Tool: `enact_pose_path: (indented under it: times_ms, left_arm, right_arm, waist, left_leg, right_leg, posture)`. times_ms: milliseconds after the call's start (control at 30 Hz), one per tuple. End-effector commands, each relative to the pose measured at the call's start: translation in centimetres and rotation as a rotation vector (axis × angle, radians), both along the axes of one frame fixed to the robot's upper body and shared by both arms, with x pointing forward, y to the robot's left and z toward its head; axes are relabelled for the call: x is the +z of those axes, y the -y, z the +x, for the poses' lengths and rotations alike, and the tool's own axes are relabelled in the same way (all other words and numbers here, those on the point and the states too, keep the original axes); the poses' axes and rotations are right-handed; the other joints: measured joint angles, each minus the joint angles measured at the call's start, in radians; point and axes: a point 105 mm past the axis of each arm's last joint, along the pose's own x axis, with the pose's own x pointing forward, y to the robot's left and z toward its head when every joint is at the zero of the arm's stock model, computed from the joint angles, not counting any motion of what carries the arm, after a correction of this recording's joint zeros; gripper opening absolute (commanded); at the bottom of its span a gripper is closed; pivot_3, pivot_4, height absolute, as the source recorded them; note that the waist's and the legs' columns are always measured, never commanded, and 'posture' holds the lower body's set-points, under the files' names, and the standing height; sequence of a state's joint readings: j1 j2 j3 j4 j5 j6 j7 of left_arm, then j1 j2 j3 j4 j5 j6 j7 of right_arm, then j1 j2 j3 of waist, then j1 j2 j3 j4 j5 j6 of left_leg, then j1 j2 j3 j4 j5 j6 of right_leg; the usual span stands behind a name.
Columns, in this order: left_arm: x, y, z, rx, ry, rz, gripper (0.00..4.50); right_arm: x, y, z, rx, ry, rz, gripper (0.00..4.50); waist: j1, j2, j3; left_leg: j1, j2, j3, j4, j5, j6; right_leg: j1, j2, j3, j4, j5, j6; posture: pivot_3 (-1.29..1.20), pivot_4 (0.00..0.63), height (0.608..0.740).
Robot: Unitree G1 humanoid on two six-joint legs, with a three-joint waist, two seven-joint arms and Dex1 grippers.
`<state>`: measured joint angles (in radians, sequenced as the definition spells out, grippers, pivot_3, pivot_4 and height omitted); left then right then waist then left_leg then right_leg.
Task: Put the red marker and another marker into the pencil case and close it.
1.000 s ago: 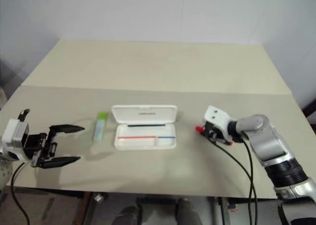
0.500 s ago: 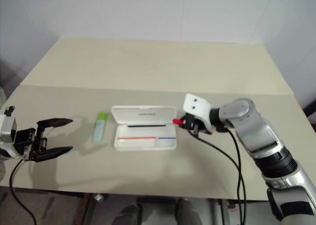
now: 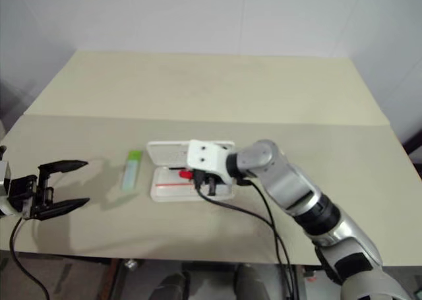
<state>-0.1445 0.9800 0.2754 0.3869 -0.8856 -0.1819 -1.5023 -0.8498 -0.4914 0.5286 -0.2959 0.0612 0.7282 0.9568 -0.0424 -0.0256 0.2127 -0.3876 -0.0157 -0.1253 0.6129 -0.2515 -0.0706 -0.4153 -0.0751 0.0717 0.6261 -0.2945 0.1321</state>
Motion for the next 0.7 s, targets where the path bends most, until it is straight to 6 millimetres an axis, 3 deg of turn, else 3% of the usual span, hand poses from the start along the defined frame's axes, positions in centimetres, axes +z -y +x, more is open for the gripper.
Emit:
enact_pose_path:
  times_ms: [33,500,700]
  left_arm:
    - [0.4,0.4,-1.4,-0.106,0.032,0.04,4.5]
    - [0.7,0.7,-1.7,-0.087,0.048,0.037,4.5]
    - [0.7,0.7,-1.8,-0.081,0.052,0.037,4.5]
  right_arm:
    - [0.4,-1.5,0.1,0.058,0.09,-0.006,1.43]
    - [0.6,-4.4,1.4,0.114,0.186,-0.025,1.43]
    - [0.4,-4.4,1.2,0.13,0.185,-0.031,3.44]
  waist:
    - [-0.002,0.0,0.0]
    - [-0.014,0.0,0.0]
    - [-0.014,-0.001,0.0]
  left_leg:
    - [0.0,0.0,0.0,0.0,0.0,0.0]
    - [0.0,0.0,0.0,-0.001,0.0,0.0]
    - [0.0,0.0,0.0,-0.001,0.0,0.0]
  right_leg:
    - [0.0,0.0,0.0,0.0,0.0,0.0]
    - [-0.001,0.0,0.0,0.001,0.0,0.0]
    - [-0.001,0.0,0.0,0.001,0.0,0.0]
  posture:
    - [0.0,0.15,0.74]
    - [0.0,0.15,0.74]
    - [0.0,0.15,0.74]
